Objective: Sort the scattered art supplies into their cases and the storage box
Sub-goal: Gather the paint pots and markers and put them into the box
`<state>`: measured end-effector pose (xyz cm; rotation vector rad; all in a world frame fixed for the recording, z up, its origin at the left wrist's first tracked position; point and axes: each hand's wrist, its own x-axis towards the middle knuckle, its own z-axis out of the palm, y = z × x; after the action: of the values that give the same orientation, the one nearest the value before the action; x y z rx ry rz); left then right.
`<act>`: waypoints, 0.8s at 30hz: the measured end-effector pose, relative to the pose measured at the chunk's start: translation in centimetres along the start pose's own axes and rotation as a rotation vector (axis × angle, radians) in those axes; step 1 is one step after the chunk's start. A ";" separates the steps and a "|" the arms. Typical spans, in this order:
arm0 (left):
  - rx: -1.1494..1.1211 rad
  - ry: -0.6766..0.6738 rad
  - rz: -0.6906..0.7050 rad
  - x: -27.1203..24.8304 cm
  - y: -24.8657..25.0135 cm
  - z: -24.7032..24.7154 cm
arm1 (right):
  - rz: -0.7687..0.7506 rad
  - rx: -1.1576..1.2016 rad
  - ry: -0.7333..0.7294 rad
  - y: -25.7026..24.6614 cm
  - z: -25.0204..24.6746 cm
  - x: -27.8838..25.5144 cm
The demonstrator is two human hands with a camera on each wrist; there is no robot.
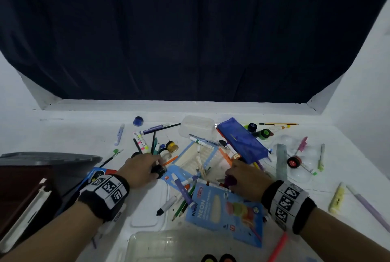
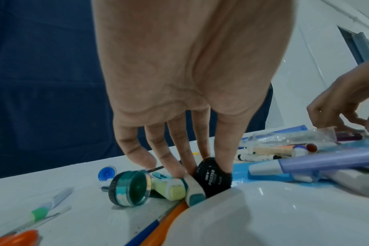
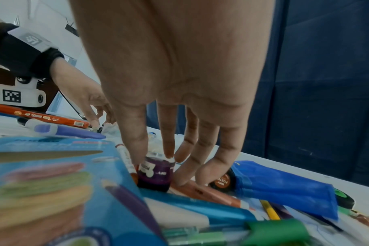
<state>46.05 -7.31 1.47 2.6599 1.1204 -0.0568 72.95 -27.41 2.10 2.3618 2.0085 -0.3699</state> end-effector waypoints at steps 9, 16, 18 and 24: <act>0.102 0.041 -0.010 -0.7 1.6 -0.9 | 0.009 0.104 0.137 -0.4 -0.4 -0.9; -0.309 0.260 0.030 -4.7 2.6 -2.8 | 0.046 0.606 0.413 -1.9 -1.5 -4.7; -0.475 0.332 0.062 -6.6 4.0 -3.3 | 0.083 0.733 0.429 -2.6 -1.5 -5.7; -0.791 0.372 0.105 -11.2 7.8 -3.6 | -0.011 1.274 0.365 -4.3 -1.6 -8.6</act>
<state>43.50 -19.51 8.15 2.0307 0.8419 0.7623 67.80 -34.72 5.92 3.1874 2.2792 -1.7822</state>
